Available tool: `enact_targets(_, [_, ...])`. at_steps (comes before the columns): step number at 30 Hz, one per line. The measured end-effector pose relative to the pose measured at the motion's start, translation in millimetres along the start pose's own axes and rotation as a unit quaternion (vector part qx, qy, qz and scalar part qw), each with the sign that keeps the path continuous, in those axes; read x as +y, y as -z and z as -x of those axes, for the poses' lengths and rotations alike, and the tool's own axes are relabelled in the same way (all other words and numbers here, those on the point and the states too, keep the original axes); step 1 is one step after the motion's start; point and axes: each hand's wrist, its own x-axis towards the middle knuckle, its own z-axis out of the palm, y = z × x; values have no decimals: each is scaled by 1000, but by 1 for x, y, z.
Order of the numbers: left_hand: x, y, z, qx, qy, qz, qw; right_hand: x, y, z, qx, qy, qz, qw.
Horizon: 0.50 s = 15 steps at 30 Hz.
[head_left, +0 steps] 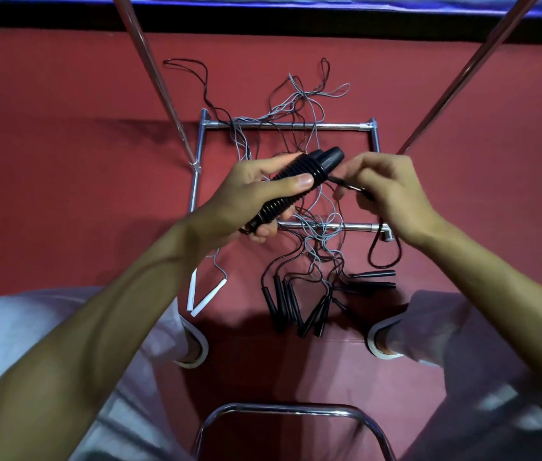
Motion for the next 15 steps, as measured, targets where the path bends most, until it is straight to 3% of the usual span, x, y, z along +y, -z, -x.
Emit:
enact_targets(1, [2, 0, 1, -8, 14, 11, 1000, 3, 4, 1, 19, 51, 113, 992])
enact_targets(3, [7, 1, 3, -21, 39, 34, 998, 9, 9, 3, 62, 177, 337, 923])
enact_targets(4, [9, 2, 3, -25, 52, 47, 997, 12, 10, 4, 74, 225, 386, 892])
enact_targets(7, [14, 7, 3, -35, 85, 84, 992, 14, 16, 3, 88, 280, 410, 864])
enact_targets(9, [16, 10, 3, -47, 90, 99, 990, 10, 17, 2, 64, 263, 405, 874])
enact_targets(10, [17, 11, 3, -49, 88, 96, 990, 6, 17, 1, 34, 206, 356, 911])
enact_targets(12, [16, 12, 4, -46, 76, 72, 993, -8, 17, -1, -70, -19, 101, 992])
enact_targets(13, [15, 11, 4, -43, 65, 54, 995, -15, 18, -1, -124, -145, -35, 981])
enact_targets(15, [11, 8, 3, -29, 35, 1, 999, -21, 23, -2, -179, -289, -141, 930])
